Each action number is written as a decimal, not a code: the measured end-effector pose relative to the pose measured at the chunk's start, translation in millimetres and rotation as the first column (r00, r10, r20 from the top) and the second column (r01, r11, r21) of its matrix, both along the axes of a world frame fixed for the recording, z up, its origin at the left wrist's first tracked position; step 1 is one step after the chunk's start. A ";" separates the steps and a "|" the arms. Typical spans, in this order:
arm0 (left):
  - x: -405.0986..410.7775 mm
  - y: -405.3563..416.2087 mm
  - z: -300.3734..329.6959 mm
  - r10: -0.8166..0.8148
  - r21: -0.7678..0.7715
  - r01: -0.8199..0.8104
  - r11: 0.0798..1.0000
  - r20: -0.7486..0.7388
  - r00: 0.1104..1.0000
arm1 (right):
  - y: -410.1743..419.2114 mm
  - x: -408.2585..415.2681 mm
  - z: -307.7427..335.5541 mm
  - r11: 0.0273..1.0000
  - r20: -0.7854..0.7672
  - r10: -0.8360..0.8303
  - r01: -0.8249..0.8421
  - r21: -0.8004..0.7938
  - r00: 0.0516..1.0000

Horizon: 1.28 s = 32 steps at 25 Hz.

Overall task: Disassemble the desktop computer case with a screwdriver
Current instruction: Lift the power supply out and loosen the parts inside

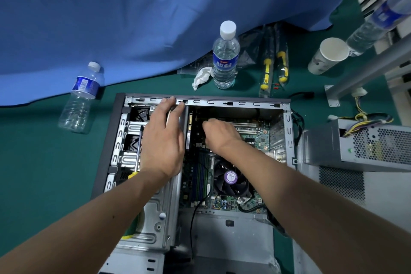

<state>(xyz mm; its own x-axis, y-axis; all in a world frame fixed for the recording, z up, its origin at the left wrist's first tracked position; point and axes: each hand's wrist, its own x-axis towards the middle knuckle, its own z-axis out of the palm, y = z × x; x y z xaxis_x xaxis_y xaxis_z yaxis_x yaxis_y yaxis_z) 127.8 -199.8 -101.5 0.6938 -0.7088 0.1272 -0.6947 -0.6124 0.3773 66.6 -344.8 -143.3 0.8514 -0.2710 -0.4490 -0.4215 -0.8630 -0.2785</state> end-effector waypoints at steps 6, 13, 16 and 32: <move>1.5 0.7 2.4 -0.033 0.084 0.029 0.996 0.038 0.999 | -1.1 -3.6 -3.4 0.999 0.030 -0.033 0.033 -0.014 0.999; 3.0 1.3 5.6 -0.061 0.065 0.060 0.996 0.014 0.998 | -0.2 -11.1 -10.7 0.997 0.100 0.047 -0.041 -0.062 0.994; 3.5 1.1 6.3 -0.060 0.061 0.060 0.996 -0.007 0.998 | -2.2 -10.3 -12.4 0.999 0.105 0.036 -0.032 -0.037 0.994; 3.2 0.9 7.2 -0.054 0.074 0.056 0.996 -0.028 0.998 | 0.0 -3.9 -6.8 0.986 -0.002 0.139 -0.138 -0.095 0.990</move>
<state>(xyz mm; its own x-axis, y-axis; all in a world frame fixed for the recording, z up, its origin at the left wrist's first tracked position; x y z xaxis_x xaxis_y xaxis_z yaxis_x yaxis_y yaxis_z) 131.0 -198.9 -94.3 0.6559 -0.7529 0.0547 -0.7186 -0.6006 0.3504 62.7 -344.8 -150.1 0.8857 -0.1915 -0.4229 -0.2951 -0.9355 -0.1945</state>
